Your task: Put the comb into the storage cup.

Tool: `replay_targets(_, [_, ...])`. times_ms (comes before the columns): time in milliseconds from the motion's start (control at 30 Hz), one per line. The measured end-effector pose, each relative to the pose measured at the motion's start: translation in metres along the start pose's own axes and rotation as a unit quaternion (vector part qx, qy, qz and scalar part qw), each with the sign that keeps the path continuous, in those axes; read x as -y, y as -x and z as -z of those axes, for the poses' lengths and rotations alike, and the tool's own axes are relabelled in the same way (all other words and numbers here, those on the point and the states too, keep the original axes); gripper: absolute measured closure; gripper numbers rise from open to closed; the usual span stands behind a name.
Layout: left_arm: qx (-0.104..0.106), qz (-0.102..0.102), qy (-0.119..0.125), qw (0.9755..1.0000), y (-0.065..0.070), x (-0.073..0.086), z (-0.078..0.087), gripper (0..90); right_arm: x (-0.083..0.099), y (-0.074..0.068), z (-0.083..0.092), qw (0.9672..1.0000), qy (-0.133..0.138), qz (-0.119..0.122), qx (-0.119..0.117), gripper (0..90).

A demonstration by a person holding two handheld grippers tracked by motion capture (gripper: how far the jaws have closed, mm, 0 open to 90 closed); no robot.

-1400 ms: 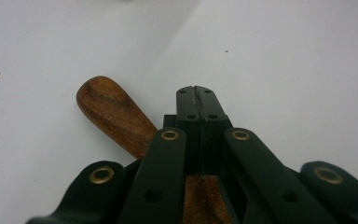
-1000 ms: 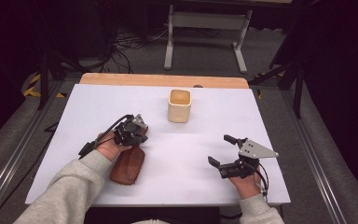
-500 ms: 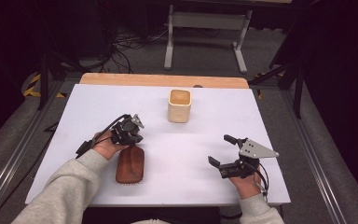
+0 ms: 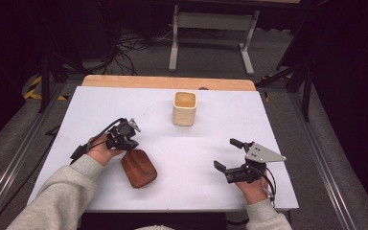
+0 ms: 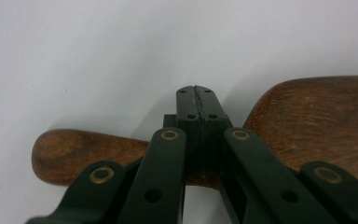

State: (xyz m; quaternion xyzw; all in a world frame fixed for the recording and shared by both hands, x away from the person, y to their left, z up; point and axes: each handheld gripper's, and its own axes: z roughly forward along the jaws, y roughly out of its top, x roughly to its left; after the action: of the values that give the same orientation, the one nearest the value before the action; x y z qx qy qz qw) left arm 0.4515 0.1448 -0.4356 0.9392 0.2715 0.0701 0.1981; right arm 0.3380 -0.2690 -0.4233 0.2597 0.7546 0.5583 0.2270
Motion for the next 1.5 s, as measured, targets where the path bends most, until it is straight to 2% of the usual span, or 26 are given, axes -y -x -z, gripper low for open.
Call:
replay_targets(533, [0.005,0.002,-0.025,0.9997,-0.001,0.019,0.009,90.0,0.0,-0.001,-0.001,1.0,-0.001,0.0,-0.002,2.8])
replay_targets(933, [0.014,0.003,-0.033,0.9993,0.002,0.033,0.014,90.0,0.0,-0.001,-0.001,1.0,-0.002,0.0,-0.004,2.8])
replay_targets(1267, [0.018,-0.002,-0.036,0.9992,0.004,0.042,0.018,90.0,0.001,-0.002,-0.002,1.0,-0.004,0.0,-0.005,2.7])
replay_targets(1500, [0.016,-0.004,-0.028,0.9995,0.004,0.044,0.02,90.0,0.001,-0.002,-0.003,1.0,-0.005,0.001,-0.006,2.7])
